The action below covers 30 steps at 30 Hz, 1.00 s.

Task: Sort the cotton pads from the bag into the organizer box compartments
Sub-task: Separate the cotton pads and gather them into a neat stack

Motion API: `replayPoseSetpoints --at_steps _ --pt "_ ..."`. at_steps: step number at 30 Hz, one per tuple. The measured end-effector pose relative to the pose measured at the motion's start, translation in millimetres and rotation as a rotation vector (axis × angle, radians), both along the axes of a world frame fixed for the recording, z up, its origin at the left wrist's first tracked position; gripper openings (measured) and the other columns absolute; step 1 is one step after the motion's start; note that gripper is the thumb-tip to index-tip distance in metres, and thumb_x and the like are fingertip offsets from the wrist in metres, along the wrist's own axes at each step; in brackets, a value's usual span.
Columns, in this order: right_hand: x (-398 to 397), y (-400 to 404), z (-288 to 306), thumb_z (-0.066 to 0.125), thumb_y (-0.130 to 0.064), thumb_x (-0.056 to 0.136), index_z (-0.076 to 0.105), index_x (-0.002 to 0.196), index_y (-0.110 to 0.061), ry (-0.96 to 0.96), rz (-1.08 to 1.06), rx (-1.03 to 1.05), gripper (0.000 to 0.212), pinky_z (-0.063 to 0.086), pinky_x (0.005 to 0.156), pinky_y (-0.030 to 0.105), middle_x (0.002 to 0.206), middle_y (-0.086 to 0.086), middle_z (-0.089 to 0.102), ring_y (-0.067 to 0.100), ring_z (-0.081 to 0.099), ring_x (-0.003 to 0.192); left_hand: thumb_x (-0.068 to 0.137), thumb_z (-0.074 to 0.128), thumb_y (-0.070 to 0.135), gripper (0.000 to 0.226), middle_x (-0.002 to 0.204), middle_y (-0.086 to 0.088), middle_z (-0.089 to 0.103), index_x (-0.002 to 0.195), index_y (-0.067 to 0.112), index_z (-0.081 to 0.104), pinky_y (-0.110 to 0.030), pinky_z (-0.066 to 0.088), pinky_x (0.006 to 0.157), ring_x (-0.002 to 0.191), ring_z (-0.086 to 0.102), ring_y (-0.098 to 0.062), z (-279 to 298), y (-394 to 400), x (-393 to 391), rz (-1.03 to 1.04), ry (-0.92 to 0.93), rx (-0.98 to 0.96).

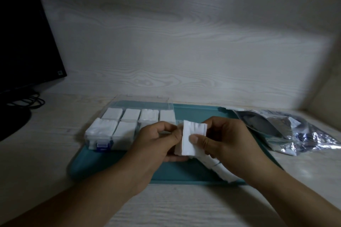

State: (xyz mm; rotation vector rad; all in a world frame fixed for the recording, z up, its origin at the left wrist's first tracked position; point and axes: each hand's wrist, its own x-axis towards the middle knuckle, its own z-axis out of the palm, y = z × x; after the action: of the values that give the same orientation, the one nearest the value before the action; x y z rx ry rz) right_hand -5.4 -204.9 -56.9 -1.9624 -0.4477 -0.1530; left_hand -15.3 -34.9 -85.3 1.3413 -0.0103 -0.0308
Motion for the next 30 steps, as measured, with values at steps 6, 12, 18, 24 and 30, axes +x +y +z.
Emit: replayPoseSetpoints --at_steps 6,12,18,24,30 --pt "-1.6 2.2 -4.1 0.079 -0.014 0.079 0.065 0.072 -0.014 -0.019 -0.037 -0.034 0.016 0.046 0.048 0.026 0.057 0.004 0.066 0.009 0.054 0.047 0.082 0.063 0.04 0.039 0.095 -0.014 0.076 0.103 0.008 0.071 -0.043 0.06 0.076 0.089 0.074 -0.026 0.7 -0.3 -2.3 -0.009 -0.002 -0.018" --pt "-1.2 1.3 -6.7 0.074 -0.016 0.084 0.065 0.077 -0.011 -0.031 -0.037 -0.014 0.012 0.045 0.047 0.023 0.055 0.0 0.064 0.007 0.054 0.047 0.085 0.072 0.013 0.025 0.094 -0.01 0.077 0.108 0.006 0.066 -0.037 0.061 0.075 0.088 0.075 -0.025 1.6 -1.4 -5.4 0.008 -0.072 0.102" --pt "17.2 -8.1 -12.2 0.075 -0.015 0.083 0.065 0.088 -0.02 -0.017 -0.182 -0.008 0.012 0.045 0.05 0.021 0.068 -0.001 0.066 0.009 0.056 0.052 0.092 0.065 0.008 0.014 0.094 -0.015 0.076 0.104 0.002 0.068 -0.031 0.06 0.063 0.084 0.075 -0.026 3.3 -2.7 -5.3 0.064 -0.056 -0.02" --pt "34.1 -24.7 -21.8 0.06 -0.043 0.091 0.066 0.111 -0.023 -0.167 -0.338 -0.351 0.029 0.045 0.071 0.017 0.098 -0.008 0.064 0.001 0.058 0.088 0.091 0.066 0.01 0.013 0.103 -0.022 0.072 0.101 0.003 0.07 -0.034 0.062 0.067 0.086 0.074 -0.032 8.5 1.3 0.7 0.168 -0.057 -0.077" --pt "31.4 -12.8 -32.4 0.057 -0.064 0.083 0.062 0.122 -0.03 -0.138 -0.231 -0.681 0.051 0.039 0.097 0.031 0.117 -0.006 0.054 0.016 0.042 0.115 0.09 0.068 0.013 0.017 0.106 -0.022 0.071 0.102 0.002 0.069 -0.037 0.062 0.072 0.082 0.074 -0.031 10.5 6.8 4.3 0.211 -0.053 -0.053"
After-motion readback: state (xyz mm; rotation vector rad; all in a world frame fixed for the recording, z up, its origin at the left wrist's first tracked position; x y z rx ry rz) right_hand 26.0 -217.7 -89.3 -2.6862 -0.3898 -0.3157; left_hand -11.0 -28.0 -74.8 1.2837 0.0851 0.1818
